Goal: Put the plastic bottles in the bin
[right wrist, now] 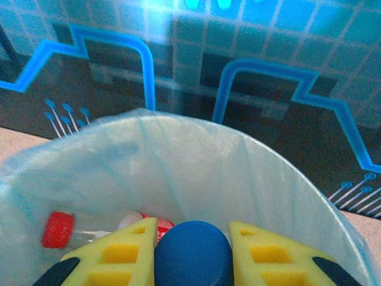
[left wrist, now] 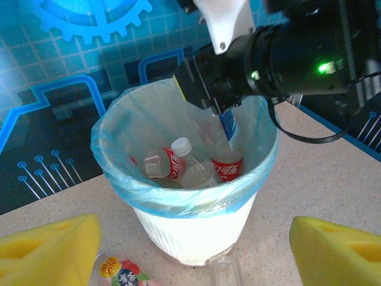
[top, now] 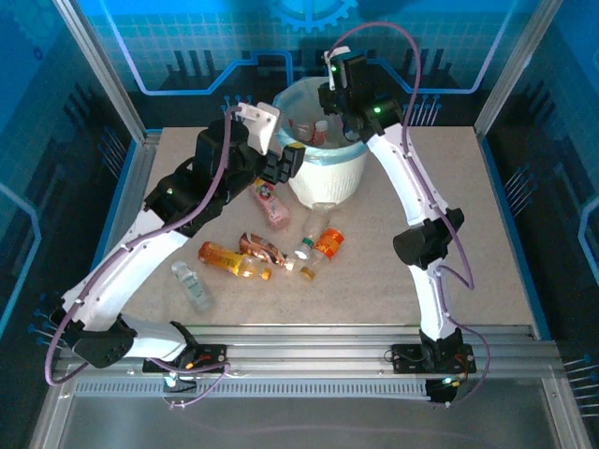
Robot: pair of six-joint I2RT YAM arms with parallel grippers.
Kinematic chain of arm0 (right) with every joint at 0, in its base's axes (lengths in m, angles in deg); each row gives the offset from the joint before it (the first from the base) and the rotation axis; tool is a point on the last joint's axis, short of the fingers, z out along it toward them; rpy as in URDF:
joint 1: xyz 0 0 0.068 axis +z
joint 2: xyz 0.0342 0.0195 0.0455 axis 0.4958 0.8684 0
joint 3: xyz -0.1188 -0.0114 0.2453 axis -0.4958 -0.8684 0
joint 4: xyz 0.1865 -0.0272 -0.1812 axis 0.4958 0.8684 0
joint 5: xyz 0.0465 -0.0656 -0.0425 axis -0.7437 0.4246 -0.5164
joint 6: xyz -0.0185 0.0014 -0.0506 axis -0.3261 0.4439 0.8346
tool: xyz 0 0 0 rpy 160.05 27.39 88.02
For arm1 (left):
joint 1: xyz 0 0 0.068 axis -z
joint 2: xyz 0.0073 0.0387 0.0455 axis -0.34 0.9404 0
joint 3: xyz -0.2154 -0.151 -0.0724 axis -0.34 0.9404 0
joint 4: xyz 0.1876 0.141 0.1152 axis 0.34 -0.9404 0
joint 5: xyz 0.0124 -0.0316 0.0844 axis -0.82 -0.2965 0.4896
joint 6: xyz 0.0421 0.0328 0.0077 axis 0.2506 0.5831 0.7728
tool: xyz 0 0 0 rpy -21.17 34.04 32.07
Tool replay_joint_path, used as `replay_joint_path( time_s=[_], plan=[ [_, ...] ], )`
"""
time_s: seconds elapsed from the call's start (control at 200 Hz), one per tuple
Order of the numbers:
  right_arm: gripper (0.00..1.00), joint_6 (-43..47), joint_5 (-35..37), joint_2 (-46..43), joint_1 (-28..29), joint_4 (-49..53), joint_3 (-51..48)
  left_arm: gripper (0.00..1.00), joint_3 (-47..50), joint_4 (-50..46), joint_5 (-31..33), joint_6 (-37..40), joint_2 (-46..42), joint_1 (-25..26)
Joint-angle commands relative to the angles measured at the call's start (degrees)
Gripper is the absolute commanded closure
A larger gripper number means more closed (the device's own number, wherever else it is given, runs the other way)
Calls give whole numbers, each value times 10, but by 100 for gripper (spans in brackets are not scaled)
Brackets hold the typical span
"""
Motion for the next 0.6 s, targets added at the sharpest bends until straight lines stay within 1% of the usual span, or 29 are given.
replay_joint_path(
  time_s=[0.0,0.085,0.2,0.41,0.595],
  plan=[
    [99,18,25,20,-11,-11,19,16,15,8,-18,-1,0,-10],
    [98,13,24,39,-17,-2,17,16,26,10,-23,-8,0,-13],
    [98,-4,5,54,-27,9,11,16,32,11,-29,-15,2,-19],
    [91,-30,-22,86,-38,24,-1,16,33,6,-41,-19,6,-28],
    [88,-43,-27,101,-42,32,-14,16,42,4,-50,-29,5,-36]
  ],
)
